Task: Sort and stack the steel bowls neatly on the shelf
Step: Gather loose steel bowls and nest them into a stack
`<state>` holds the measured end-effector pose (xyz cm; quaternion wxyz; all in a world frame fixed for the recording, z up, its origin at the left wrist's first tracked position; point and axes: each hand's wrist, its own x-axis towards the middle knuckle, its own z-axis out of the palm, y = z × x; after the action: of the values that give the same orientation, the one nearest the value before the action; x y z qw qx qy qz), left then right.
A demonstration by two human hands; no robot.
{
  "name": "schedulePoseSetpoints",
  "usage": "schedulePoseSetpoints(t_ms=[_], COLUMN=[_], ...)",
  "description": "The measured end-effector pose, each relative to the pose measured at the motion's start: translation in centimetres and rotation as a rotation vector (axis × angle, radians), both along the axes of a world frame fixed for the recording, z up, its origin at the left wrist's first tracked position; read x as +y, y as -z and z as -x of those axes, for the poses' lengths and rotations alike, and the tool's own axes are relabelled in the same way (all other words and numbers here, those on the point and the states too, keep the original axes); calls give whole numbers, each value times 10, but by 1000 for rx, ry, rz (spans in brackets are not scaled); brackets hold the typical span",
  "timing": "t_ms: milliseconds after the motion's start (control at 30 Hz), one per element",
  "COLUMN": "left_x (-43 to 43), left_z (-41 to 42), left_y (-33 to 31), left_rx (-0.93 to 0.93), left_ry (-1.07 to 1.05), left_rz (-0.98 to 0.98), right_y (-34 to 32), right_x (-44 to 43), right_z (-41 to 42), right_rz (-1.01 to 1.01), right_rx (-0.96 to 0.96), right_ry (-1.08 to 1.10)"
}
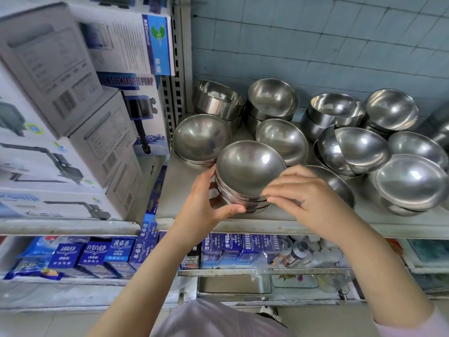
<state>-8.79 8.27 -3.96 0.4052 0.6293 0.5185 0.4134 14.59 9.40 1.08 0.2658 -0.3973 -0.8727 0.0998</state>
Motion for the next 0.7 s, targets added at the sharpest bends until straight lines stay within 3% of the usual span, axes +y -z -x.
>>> schedulePoseSetpoints(t_ms=[200,367,567,700], left_x=[0,1,2,1], left_z=[0,0,-1,-1], left_y=[1,2,1,2], left_rx=[-8,-26,-21,-22], left_ry=[3,-7,-16,-15], left_rz=[27,67,64,57], right_y=[1,9,38,38], right_x=[-6,-32,-49,-49], right_z=[-2,-29,-53,-50], right_rz=[33,-18,-30,-65], right_rx=[42,158,20,72], right_ry=[55,364,573,615])
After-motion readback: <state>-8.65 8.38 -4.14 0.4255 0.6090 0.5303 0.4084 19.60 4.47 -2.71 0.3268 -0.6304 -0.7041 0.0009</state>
